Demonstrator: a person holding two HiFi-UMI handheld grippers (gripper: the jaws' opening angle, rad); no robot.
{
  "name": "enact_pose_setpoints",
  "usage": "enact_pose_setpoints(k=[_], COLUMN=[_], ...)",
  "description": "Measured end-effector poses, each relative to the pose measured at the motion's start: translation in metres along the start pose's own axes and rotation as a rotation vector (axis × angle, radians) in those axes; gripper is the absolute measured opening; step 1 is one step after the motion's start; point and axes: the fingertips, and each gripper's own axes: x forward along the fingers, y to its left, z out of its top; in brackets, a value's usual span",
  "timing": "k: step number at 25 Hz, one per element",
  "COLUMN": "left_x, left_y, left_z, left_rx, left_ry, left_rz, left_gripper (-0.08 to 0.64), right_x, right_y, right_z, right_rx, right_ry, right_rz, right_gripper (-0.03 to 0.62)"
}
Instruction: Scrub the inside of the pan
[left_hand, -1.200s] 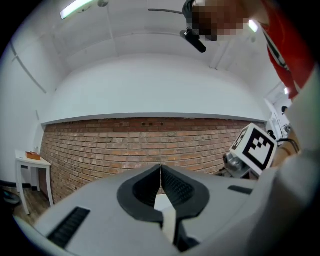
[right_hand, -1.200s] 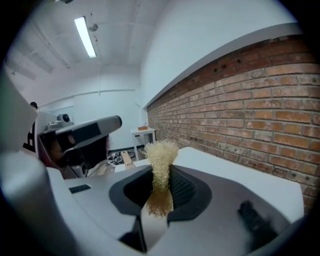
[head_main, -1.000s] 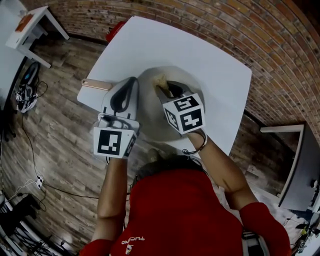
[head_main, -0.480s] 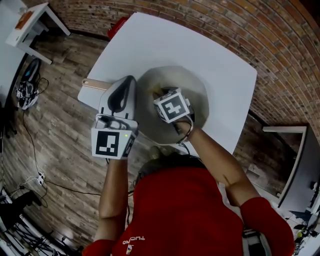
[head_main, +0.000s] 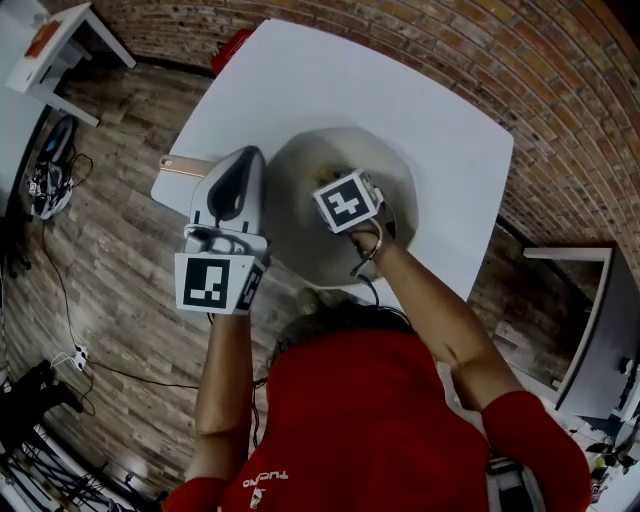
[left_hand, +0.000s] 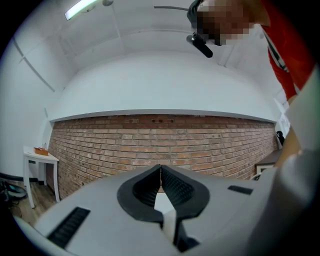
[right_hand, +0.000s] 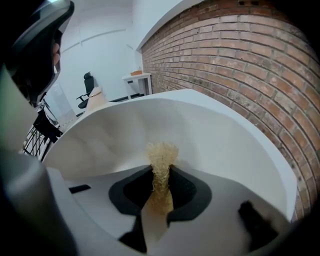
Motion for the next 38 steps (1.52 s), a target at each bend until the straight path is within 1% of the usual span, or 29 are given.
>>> enact_pose_setpoints(k=[2,5,9,10,11,13,14,16,17,20,23,26,29,32,35,36,38], left_x=[0.001,0.002,0.001,0.001,0.0,-0.002,-0.003,-0.006,-0.007,-0.009,-0.01,-0.011,-0.008,-0.004,-0.003,-0.004,-0.006], left_y=[0.002,0.002,-0.002,-0.001,0.0,0.003,0.005,0.008,0.009,0.01,0.008,0.008,0.006,0.001,-0.004,-0.004,-0.001], left_z=[0.004,0.001,0.004,0.004,0.004,0.005,0.005,0.006,0.007,0.009,0.01,0.011,0.009,0.009,0.01,0.011,0.011], left_rx=[-0.007,-0.007,-0.017,-0.019,-0.018,-0.014,-0.014,-0.013,-0.012,-0.009,-0.007,-0.013,-0.018,-0.025,-0.023,-0.024,-0.025], left_ry=[-0.02,-0.006,-0.023,-0.026,-0.024,-0.022,-0.022,-0.023,-0.023,-0.022,-0.02,-0.025,-0.027,-0.034,-0.038,-0.039,-0.042], left_rz=[-0.002,-0.004,-0.022,-0.023,-0.019,-0.009,-0.004,0.005,0.007,0.007,-0.002,-0.014,-0.025,-0.036,-0.044,-0.042,-0.032], left_gripper=[0.015,0.015,0.015,0.015,0.015,0.015,0.015,0.015,0.015,0.015,0.015,0.015,0.015,0.015,0.015,0.015,0.015], right_x=[-0.001,-0.006,-0.01,-0.013,-0.017,-0.019,-0.019,-0.017,-0.015,-0.007,-0.002,-0.008,-0.016,-0.023,-0.027,-0.029,-0.029], right_y=[-0.012,-0.032,-0.041,-0.036,-0.024,0.01,0.025,0.047,0.054,0.059,0.053,0.035,0.004,-0.016,-0.007,0.004,0.041], right_z=[-0.005,-0.012,-0.019,-0.019,-0.016,-0.004,-0.001,0.001,-0.001,-0.006,-0.01,-0.015,-0.027,-0.038,-0.037,-0.034,-0.024], right_rx=[0.028,0.06,0.092,0.098,0.102,0.092,0.076,0.036,0.016,-0.031,-0.039,-0.022,0.004,0.038,0.041,0.03,0.01], right_ry=[0.014,0.034,0.046,0.045,0.032,-0.009,-0.015,0.0,0.018,0.05,0.054,0.079,0.113,0.135,0.119,0.105,0.064], right_rz=[-0.026,-0.071,-0.084,-0.068,-0.031,0.075,0.112,0.149,0.15,0.125,0.104,0.053,-0.022,-0.047,-0.005,0.028,0.147], right_gripper=[0.086,0.086,0.086,0.086,0.086,0.086,0.086,0.086,0.086,0.086,0.086,0.086,0.086,0.086,0.086,0.086,0.086])
